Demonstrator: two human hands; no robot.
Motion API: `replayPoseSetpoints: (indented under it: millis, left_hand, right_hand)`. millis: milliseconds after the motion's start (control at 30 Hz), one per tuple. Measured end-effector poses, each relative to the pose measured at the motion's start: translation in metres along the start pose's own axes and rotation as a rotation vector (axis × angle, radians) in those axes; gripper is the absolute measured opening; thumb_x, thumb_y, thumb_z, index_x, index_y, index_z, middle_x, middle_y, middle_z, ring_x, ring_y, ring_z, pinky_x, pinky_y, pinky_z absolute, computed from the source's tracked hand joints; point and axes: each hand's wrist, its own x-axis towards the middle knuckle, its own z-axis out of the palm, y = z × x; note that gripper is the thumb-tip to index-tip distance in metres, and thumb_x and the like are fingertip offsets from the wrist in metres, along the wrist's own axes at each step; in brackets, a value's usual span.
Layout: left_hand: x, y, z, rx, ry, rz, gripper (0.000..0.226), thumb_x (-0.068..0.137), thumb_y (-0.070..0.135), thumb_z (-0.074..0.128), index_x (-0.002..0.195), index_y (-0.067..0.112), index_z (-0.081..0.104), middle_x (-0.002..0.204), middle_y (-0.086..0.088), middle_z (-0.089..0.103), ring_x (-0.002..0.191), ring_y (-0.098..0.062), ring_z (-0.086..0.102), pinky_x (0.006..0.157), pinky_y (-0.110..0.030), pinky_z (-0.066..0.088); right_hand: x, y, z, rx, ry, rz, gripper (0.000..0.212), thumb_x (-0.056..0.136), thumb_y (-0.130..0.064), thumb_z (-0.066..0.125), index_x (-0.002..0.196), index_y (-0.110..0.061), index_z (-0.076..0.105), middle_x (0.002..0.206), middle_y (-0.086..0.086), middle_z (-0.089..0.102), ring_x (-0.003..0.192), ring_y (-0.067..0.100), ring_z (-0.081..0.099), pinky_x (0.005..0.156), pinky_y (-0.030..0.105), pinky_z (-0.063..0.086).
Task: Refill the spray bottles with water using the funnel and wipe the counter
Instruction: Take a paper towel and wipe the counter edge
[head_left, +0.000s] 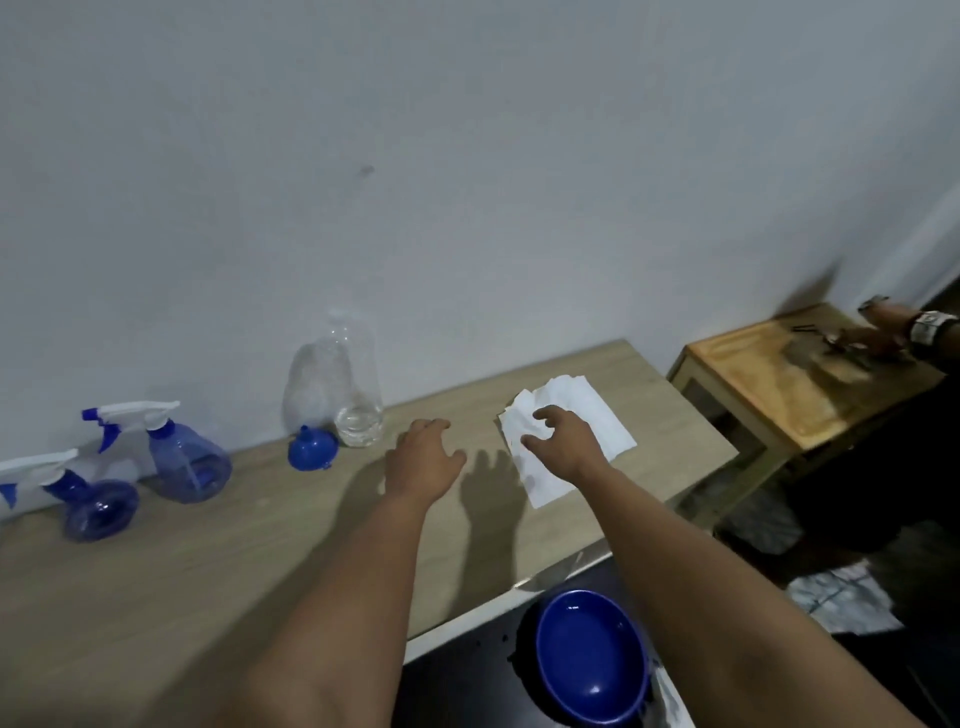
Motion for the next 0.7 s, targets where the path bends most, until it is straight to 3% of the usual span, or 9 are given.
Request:
replayPoseSetpoints:
  millis: [200, 333, 433, 533, 700]
  left_hand:
    - [0.031, 0.055, 0.095, 0.054, -0.187, -0.09, 0.06, 0.088, 0.054, 0.053, 0.146, 0.043, 0.042, 0.156, 0.002, 0.04, 0.145, -0.023, 0.034, 0.118, -0.046, 0.027]
    - [0.038, 0.073, 0.142, 0.079, -0.222, -0.148, 0.058, 0.091, 0.059, 0.046, 0.147, 0.047, 0.036, 0.156, 0.003, 0.038, 0.146, -0.024, 0.03, 0.118, -0.047, 0.023]
    - [0.037, 0.08, 0.169, 0.131, -0.234, -0.222, 0.065, 0.092, 0.064, 0.034, 0.152, 0.052, 0.013, 0.168, 0.003, 0.003, 0.154, -0.032, -0.01, 0.119, -0.057, 0.004]
    - [0.035, 0.081, 0.191, 0.168, -0.244, -0.251, 0.07, 0.092, 0.065, 0.022, 0.154, 0.046, -0.005, 0.166, 0.004, -0.021, 0.146, -0.036, -0.035, 0.115, -0.063, -0.015]
    - [0.033, 0.078, 0.204, 0.23, -0.187, -0.289, 0.076, 0.093, 0.061, 0.013, 0.158, 0.028, -0.008, 0.165, 0.009, -0.024, 0.146, -0.033, -0.036, 0.112, -0.063, -0.022]
  right_hand:
    - [0.056, 0.069, -0.03, 0.029, 0.051, 0.01, 0.043, 0.095, -0.033, 0.069, 0.136, -0.023, 0.063, 0.137, 0.001, 0.064, 0.117, 0.02, 0.065, 0.095, 0.032, 0.049]
    - [0.086, 0.097, -0.038, 0.039, 0.032, -0.024, 0.038, 0.095, -0.028, 0.068, 0.132, -0.021, 0.066, 0.131, 0.001, 0.066, 0.115, 0.02, 0.065, 0.095, 0.031, 0.049]
    - [0.099, 0.111, -0.041, 0.053, 0.01, -0.047, 0.036, 0.095, -0.028, 0.069, 0.13, -0.021, 0.068, 0.128, 0.001, 0.067, 0.113, 0.019, 0.065, 0.095, 0.031, 0.049]
    - [0.111, 0.117, -0.041, 0.063, -0.007, -0.078, 0.034, 0.094, -0.026, 0.07, 0.128, -0.02, 0.069, 0.127, 0.001, 0.068, 0.113, 0.019, 0.065, 0.095, 0.029, 0.048]
    - [0.122, 0.12, -0.04, 0.059, -0.042, -0.13, 0.034, 0.095, -0.026, 0.068, 0.128, -0.019, 0.068, 0.128, 0.001, 0.067, 0.111, 0.019, 0.065, 0.096, 0.032, 0.051]
